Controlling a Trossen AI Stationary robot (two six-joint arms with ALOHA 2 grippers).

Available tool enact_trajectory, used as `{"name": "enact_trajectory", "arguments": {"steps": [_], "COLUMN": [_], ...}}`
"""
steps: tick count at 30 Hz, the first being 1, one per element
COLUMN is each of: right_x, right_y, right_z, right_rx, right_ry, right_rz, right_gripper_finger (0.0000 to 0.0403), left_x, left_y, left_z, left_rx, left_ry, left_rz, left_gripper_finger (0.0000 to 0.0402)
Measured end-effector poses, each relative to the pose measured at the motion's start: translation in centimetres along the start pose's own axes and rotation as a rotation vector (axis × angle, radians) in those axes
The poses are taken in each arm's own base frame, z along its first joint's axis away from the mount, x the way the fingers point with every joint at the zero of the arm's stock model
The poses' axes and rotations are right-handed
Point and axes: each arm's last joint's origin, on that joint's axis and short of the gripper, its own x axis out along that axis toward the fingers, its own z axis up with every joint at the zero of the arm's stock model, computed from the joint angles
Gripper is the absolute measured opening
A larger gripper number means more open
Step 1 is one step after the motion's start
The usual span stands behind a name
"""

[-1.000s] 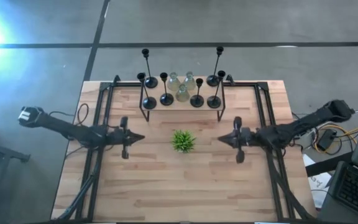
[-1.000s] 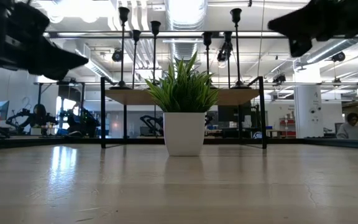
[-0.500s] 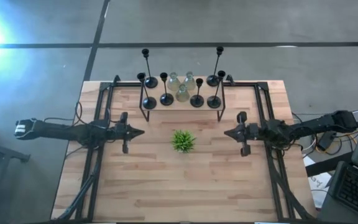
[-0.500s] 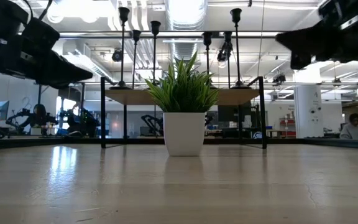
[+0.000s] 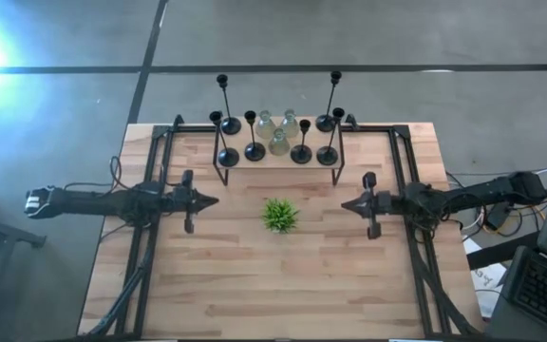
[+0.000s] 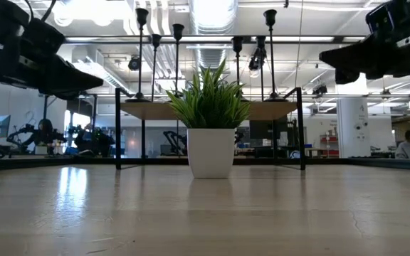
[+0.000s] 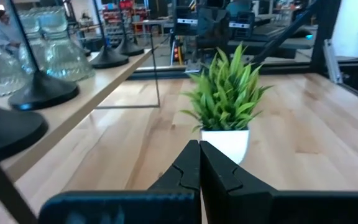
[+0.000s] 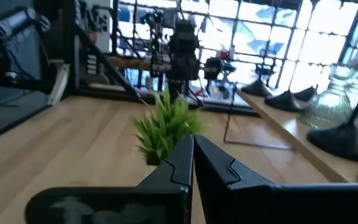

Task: Pick & Place candle stick holders
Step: Return to Home Position

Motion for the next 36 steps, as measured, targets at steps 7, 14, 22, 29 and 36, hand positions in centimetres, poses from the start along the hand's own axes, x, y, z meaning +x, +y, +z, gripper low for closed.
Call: {"name": "enact_trajectory", "arguments": {"steps": [7,14,22,29,36], "right_x": [0.0,0.0,0.0,-0.3,-1.7], "right_y": [-0.6,-0.6,-0.6,-0.5,-0.4], "right_z": [-0.1,-0.2,-0.4,-1.0,-2.8], "right_rx": [0.073,0.125,0.145,0.137,0.128], "right_ry": [0.009,0.019,0.035,0.112,0.32], "right_rz": [-0.043,-0.044,-0.046,-0.059,-0.054], "right_gripper_finger": [0.0008,0.0008,0.0008,0.0008,0.0009], "left_x": [0.0,0.0,0.0,-0.4,-1.3], "left_y": [0.3,0.3,0.3,0.3,0.4], "left_z": [-0.4,-0.8,-0.8,-0.9,-0.1], "left_rx": [-0.011,-0.01,-0.01,-0.009,-0.017], "left_ry": [0.041,0.095,0.096,0.096,-0.014], "left_rz": [0.023,0.053,0.053,0.052,0.051], "left_gripper_finger": [0.0002,0.0027,0.0027,0.0032,0.0032]}}
